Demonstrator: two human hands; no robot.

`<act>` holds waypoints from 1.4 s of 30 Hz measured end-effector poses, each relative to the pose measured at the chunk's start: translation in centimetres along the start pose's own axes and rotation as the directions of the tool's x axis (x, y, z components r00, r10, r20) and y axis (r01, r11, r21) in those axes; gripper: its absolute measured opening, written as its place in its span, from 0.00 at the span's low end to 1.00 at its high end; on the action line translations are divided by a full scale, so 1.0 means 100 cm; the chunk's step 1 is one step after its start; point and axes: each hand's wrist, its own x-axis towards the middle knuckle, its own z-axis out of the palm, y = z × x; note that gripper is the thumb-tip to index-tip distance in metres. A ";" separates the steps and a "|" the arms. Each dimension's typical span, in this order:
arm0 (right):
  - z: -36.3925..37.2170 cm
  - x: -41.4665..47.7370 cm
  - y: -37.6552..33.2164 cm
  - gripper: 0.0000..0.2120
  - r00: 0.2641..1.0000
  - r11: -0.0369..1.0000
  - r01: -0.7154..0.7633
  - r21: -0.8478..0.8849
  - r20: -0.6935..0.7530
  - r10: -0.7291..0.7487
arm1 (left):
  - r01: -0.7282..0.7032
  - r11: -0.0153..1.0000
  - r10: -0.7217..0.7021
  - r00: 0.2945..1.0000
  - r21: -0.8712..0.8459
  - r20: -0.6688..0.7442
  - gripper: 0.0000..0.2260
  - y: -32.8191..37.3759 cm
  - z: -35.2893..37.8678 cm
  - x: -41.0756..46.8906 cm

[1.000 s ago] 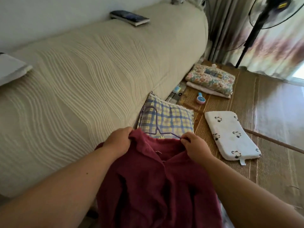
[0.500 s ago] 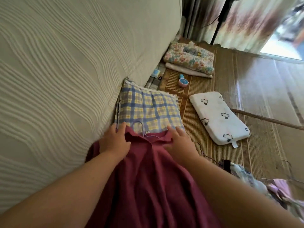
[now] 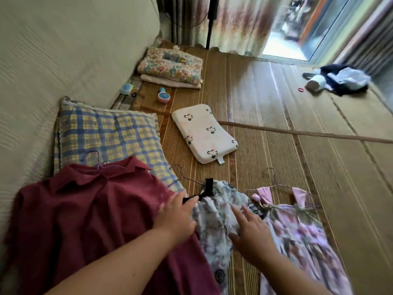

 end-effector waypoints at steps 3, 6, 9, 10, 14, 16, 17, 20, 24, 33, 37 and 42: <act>-0.004 -0.009 0.080 0.37 0.999 0.999 -0.034 0.034 -0.011 0.034 | 0.008 1.000 -0.010 0.997 0.029 0.075 0.31 0.067 0.042 0.010; -0.006 -0.014 0.166 0.36 0.996 0.996 -0.085 0.039 0.004 0.085 | 0.026 0.999 -0.028 0.992 0.018 0.124 0.31 0.135 0.090 0.024; -0.004 -0.009 0.230 0.36 0.991 0.991 -0.135 0.021 0.019 0.135 | 0.055 0.998 -0.055 0.983 0.004 0.175 0.32 0.184 0.129 0.040; -0.001 -0.005 0.248 0.36 0.989 0.989 -0.147 0.018 0.025 0.147 | 0.053 0.999 -0.055 0.980 0.011 0.189 0.32 0.197 0.138 0.045; 0.029 0.018 0.292 0.37 0.988 0.988 -0.143 0.049 0.056 0.140 | 0.078 0.997 -0.075 0.976 -0.010 0.205 0.33 0.223 0.179 0.065; 0.053 0.034 0.300 0.37 0.986 0.987 -0.143 0.071 0.091 0.137 | 0.054 0.998 -0.056 0.978 0.012 0.203 0.34 0.230 0.199 0.080; 0.066 0.042 0.302 0.37 0.987 0.990 -0.132 0.058 0.097 0.126 | 0.034 0.999 -0.039 0.978 0.024 0.207 0.35 0.232 0.209 0.090; 0.101 0.070 0.312 0.39 0.984 0.990 -0.140 -0.011 0.110 0.140 | -0.077 0.991 0.049 0.971 0.112 0.233 0.39 0.241 0.236 0.121; 0.132 0.094 0.350 0.48 0.943 0.959 -0.278 -0.055 0.177 0.283 | -0.232 0.932 0.139 0.939 0.278 0.316 0.49 0.253 0.276 0.159; 0.143 0.073 0.468 0.48 0.873 0.875 -0.482 0.044 0.115 0.475 | -0.395 0.852 0.259 0.889 0.345 0.377 0.55 0.332 0.322 0.223; 0.119 0.062 0.537 0.54 0.844 0.850 -0.527 -0.005 0.113 0.524 | -0.460 0.836 0.346 0.864 0.297 0.365 0.55 0.402 0.345 0.235; 0.090 0.061 0.589 0.56 0.799 0.811 -0.584 -0.047 0.145 0.584 | -0.491 0.854 0.397 0.829 0.174 0.394 0.52 0.456 0.364 0.247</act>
